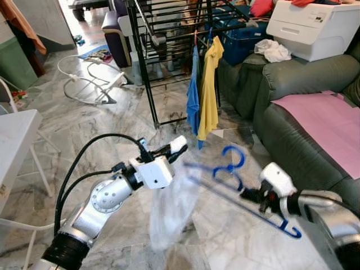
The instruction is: Hang hanger
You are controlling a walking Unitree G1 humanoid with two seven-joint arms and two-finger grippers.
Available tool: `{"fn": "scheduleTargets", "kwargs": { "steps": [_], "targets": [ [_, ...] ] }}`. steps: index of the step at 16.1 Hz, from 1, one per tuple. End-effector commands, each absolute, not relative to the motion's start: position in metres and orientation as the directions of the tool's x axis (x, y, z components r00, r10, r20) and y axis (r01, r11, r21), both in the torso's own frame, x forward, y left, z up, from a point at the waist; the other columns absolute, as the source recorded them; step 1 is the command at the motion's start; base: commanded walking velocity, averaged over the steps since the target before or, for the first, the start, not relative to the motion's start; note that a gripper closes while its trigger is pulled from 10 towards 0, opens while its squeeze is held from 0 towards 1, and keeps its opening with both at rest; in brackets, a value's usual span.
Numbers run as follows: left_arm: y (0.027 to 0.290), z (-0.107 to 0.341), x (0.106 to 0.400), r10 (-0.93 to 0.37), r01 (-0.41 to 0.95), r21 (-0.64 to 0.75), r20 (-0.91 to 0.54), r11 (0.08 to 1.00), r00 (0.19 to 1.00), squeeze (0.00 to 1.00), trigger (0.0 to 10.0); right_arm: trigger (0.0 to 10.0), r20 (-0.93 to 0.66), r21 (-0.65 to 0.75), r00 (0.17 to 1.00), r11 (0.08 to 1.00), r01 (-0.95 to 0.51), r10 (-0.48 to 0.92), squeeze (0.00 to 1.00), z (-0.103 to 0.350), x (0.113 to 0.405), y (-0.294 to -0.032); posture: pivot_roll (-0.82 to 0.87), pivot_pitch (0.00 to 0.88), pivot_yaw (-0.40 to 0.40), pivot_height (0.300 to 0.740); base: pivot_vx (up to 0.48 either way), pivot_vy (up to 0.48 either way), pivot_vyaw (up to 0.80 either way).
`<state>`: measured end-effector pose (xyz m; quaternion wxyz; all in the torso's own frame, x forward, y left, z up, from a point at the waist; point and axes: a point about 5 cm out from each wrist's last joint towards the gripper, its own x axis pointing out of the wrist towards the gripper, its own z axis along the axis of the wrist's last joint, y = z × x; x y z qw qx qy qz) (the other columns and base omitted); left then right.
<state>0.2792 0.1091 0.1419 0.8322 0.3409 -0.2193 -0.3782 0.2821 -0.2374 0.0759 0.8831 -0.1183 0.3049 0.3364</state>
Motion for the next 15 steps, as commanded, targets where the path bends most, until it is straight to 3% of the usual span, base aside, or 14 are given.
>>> {"fn": "scheduleTargets", "kwargs": {
  "steps": [1,5,9,13,15],
  "targets": [
    [0.118,0.144,0.281,-0.757,0.459,0.729,0.123,0.508,0.642,0.0,10.0,10.0,-0.596,-0.055,0.69,0.837,-0.545,0.41,0.0,0.083,0.295,-0.251,-0.12,0.0,0.067,0.74,0.0,0.0,0.0],
    [0.115,0.125,0.278,-0.751,0.503,0.712,0.053,0.49,0.658,0.0,10.0,10.0,-0.505,-0.032,0.782,0.897,-0.441,0.366,0.0,0.105,0.314,-0.249,-0.12,0.0,0.067,0.74,0.0,0.0,0.0],
    [0.113,0.118,0.286,-0.703,0.474,0.718,0.03,0.51,0.711,0.0,10.0,10.0,-0.495,-0.015,0.685,0.783,-0.622,0.535,0.0,0.111,0.305,-0.221,-0.13,0.0,0.064,0.74,0.0,0.0,0.0],
    [0.117,0.127,0.294,-0.658,0.433,0.721,0.042,0.541,0.752,0.0,10.0,10.0,-0.652,0.047,0.572,0.779,-0.625,0.498,0.0,0.073,0.278,-0.246,-0.13,0.0,0.065,0.74,0.0,0.0,0.0],
    [0.12,0.129,0.296,-0.648,0.417,0.724,0.054,0.549,0.76,0.0,10.0,10.0,-0.732,0.025,0.578,0.862,-0.506,0.36,0.0,0.053,0.27,-0.271,-0.14,0.0,0.066,0.74,0.0,0.0,0.0]
  ]
}}
